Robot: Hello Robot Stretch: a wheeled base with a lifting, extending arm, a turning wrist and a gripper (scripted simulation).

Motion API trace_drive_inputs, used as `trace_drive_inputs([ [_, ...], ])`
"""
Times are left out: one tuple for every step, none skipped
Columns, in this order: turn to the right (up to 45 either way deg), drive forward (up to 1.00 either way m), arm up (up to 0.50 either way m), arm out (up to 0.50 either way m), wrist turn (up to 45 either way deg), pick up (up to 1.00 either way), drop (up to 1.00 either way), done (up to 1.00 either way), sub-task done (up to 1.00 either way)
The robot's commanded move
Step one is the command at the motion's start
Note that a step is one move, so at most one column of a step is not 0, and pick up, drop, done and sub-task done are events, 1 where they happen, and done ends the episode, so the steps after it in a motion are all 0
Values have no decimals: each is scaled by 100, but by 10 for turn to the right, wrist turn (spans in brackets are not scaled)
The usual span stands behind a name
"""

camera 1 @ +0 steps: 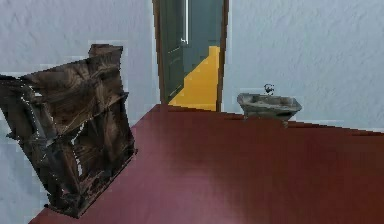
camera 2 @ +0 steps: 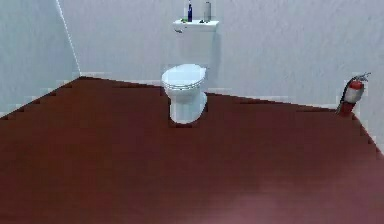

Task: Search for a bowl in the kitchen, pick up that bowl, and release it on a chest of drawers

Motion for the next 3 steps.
trace_drive_inputs([
  [-30,0,0,0,0,0,0,0,0],
  [0,100,0,0,0,0,0,0,0],
  [0,100,0,0,0,0,0,0,0],
])
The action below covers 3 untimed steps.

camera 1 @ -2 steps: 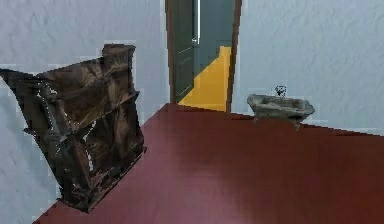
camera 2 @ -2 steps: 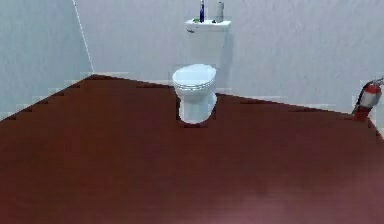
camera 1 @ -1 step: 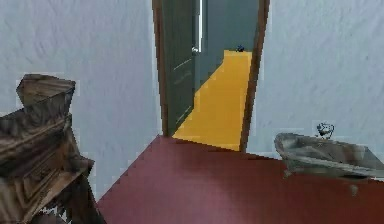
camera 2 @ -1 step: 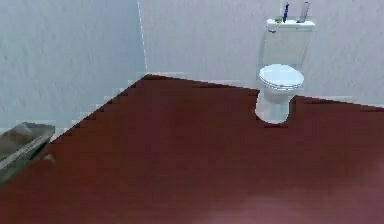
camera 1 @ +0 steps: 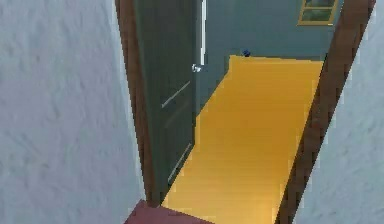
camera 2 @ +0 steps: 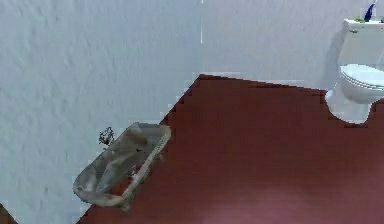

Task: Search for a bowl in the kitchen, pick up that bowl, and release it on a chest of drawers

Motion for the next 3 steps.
trace_drive_inputs([
  [0,70,0,0,0,0,0,0,0],
  [210,0,0,0,0,0,0,0,0],
  [0,100,0,0,0,0,0,0,0],
])
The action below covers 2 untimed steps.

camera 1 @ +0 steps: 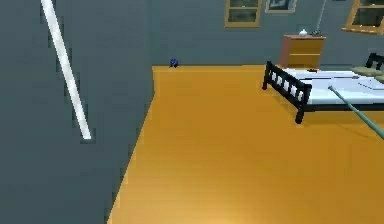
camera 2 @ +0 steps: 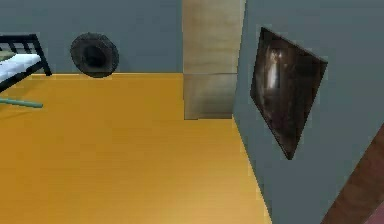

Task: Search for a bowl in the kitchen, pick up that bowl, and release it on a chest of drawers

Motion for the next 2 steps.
trace_drive_inputs([
  [0,30,0,0,0,0,0,0,0],
  [-60,0,0,0,0,0,0,0,0],
])
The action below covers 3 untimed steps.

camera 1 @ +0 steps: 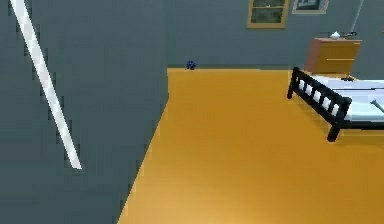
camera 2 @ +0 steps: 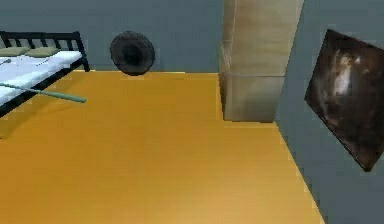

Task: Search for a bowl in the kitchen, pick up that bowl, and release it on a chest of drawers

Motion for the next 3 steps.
trace_drive_inputs([
  [0,100,0,0,0,0,0,0,0],
  [0,100,0,0,0,0,0,0,0],
  [-30,0,0,0,0,0,0,0,0],
])
